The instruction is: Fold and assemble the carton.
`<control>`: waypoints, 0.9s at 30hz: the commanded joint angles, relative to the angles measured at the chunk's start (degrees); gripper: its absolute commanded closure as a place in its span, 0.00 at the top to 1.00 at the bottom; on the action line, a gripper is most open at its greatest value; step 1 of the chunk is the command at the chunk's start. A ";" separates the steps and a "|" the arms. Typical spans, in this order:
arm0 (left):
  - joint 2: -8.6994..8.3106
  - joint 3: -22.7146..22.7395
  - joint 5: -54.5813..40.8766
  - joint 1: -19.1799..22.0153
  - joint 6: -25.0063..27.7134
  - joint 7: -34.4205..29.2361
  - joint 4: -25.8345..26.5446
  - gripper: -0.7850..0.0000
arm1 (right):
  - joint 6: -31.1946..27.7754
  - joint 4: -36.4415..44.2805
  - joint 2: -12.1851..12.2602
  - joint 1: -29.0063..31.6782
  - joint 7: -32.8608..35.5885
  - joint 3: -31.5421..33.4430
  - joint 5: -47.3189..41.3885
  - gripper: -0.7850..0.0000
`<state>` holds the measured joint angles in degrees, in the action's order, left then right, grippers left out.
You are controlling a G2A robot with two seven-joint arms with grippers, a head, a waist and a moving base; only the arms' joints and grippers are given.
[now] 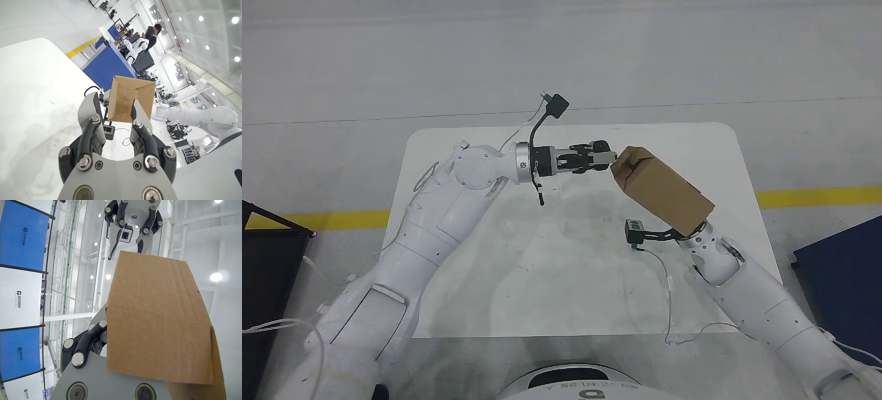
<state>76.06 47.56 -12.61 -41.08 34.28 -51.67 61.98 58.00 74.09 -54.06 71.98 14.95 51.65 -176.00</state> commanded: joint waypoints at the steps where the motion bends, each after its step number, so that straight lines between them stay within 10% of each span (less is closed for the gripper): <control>1: 0.32 -0.53 -0.35 0.42 0.77 -0.13 -0.40 0.45 | 0.00 0.10 -0.02 0.21 -0.09 0.25 0.00 0.00; 27: 1.49 -1.74 0.58 0.89 1.63 -1.09 -0.64 0.40 | 0.00 -0.31 -1.02 0.63 -1.75 1.34 0.00 0.00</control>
<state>77.59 45.71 -11.96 -40.11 35.79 -52.59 61.25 58.00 73.78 -55.05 72.58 13.21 52.95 -176.00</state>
